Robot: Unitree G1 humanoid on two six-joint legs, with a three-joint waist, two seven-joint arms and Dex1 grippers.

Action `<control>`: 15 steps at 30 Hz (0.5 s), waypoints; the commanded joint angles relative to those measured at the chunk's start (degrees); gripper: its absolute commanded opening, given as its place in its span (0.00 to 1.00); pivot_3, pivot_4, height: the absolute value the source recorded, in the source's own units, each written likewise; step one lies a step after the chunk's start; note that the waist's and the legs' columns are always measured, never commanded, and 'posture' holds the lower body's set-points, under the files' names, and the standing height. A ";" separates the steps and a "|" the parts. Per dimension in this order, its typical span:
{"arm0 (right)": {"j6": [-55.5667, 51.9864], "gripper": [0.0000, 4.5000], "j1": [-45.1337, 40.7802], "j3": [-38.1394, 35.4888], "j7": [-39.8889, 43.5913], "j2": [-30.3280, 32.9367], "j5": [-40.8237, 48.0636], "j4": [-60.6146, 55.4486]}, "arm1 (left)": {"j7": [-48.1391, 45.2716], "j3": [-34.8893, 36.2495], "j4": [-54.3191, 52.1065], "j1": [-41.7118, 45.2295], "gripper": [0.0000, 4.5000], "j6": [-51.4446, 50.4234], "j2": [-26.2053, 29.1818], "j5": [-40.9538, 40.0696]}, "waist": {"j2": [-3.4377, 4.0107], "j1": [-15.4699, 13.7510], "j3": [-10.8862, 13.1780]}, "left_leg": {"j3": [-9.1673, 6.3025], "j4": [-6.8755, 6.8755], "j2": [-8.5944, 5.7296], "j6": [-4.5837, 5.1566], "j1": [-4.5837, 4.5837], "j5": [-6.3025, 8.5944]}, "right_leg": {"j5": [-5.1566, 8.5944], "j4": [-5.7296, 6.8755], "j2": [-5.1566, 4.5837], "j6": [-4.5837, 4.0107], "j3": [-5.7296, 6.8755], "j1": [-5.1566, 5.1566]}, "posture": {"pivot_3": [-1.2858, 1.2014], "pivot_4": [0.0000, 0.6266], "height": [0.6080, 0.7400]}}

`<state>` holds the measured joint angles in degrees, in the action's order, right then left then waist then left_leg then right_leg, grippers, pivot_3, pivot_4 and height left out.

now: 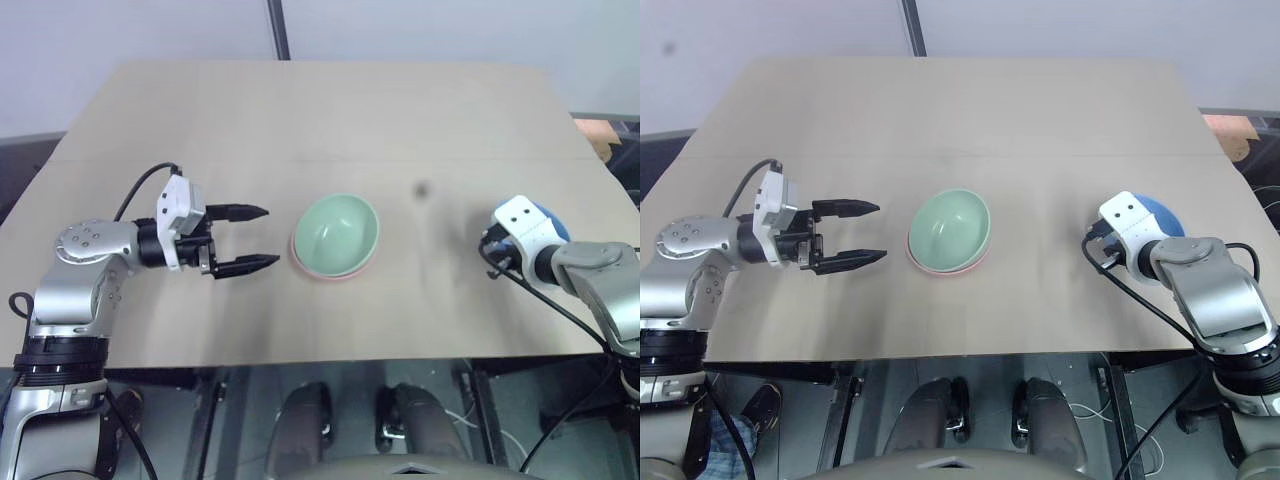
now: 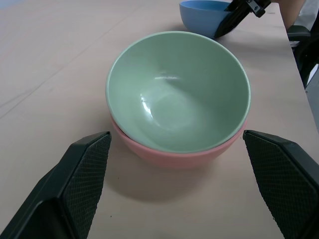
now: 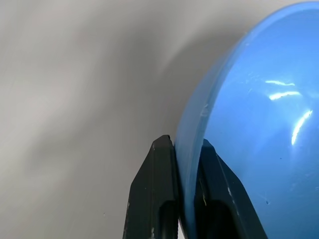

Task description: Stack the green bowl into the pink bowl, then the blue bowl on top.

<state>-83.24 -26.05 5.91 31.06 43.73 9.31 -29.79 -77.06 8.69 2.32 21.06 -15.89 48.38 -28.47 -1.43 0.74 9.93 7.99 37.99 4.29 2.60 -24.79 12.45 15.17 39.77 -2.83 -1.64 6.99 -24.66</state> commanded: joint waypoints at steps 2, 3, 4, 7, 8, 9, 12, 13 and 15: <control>4.11 0.02 -7.04 -1.40 0.12 -3.36 2.35 -1.06 | 0.04 1.29 -1.11 0.67 1.00 0.75 1.11 -0.36 | 0.05 0.39 0.03 | 0.03 0.00 0.02 0.00 0.01 0.00 | 0.00 0.01 0.04 0.00 -0.04 -0.02 | 0.52 0.24 1.00; 5.89 0.02 -8.76 -0.34 0.60 -3.20 2.47 -1.89 | 0.02 1.30 -0.75 0.74 1.00 0.97 1.21 -0.14 | 0.11 0.45 0.07 | 0.05 0.01 0.04 0.00 0.01 0.00 | 0.00 0.03 0.06 0.00 -0.07 -0.04 | 0.52 0.24 1.00; 6.82 0.02 -10.41 0.55 1.15 -3.13 2.93 -2.66 | -0.04 1.34 -0.48 0.77 1.00 1.17 1.31 0.03 | 0.18 0.44 0.11 | 0.06 0.01 0.06 0.01 0.01 0.00 | 0.00 0.04 0.08 0.00 -0.07 -0.06 | 0.52 0.24 1.00; 12.46 0.02 -15.78 4.89 4.93 -1.98 4.52 -5.22 | -0.07 1.44 0.12 0.82 1.00 1.52 1.37 0.27 | 0.20 0.15 0.12 | 0.05 -0.02 0.06 0.00 0.00 0.00 | 0.00 0.04 0.11 -0.01 -0.06 -0.09 | 0.52 0.24 1.00; 13.57 0.02 -17.05 5.84 5.83 -1.74 4.90 -5.43 | -0.02 1.39 0.35 0.90 1.00 1.67 1.35 0.41 | 0.20 0.13 0.12 | 0.05 -0.06 0.07 -0.04 -0.01 -0.02 | 0.00 0.01 0.10 -0.01 -0.06 -0.10 | 0.52 0.24 1.00; 14.63 0.02 -18.33 6.87 6.67 -1.53 5.09 -5.47 | 0.11 1.36 0.62 1.02 1.00 1.77 1.30 0.53 | 0.20 0.06 0.12 | 0.06 -0.07 0.06 -0.04 -0.02 -0.02 | 0.00 -0.01 0.09 -0.01 -0.06 -0.10 | 0.52 0.24 1.00; 22.74 0.02 -22.23 13.24 11.82 0.28 4.09 -6.28 | 0.25 0.82 1.58 1.80 1.00 2.14 0.99 0.91 | 0.19 -0.04 0.13 | 0.07 -0.06 0.00 -0.05 -0.06 -0.03 | 0.00 -0.04 0.02 -0.01 -0.06 -0.10 | 0.52 0.24 1.00; 25.89 0.02 -22.94 15.48 13.76 0.93 3.50 -6.79 | 0.20 0.57 1.88 2.14 1.00 2.25 0.90 1.02 | 0.17 -0.03 0.13 | 0.08 -0.06 -0.02 -0.04 -0.06 -0.02 | 0.00 -0.05 0.01 0.00 -0.06 -0.10 | 0.52 0.24 1.00; 31.00 0.02 -23.44 19.03 17.24 1.86 2.66 -7.87 | -0.08 0.15 2.41 2.78 1.00 2.47 0.74 1.29 | 0.17 -0.03 0.13 | 0.07 -0.06 -0.01 -0.04 -0.06 -0.02 | 0.00 -0.06 0.02 -0.01 -0.05 -0.09 | 0.52 0.24 1.00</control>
<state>-56.43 -48.34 23.82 46.04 44.73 13.01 -35.35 -77.03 8.46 4.94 22.74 -14.37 48.48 -27.18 -1.26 0.71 10.06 8.06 37.93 4.28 2.56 -24.84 12.43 15.17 39.71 -2.80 -1.64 6.95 -24.75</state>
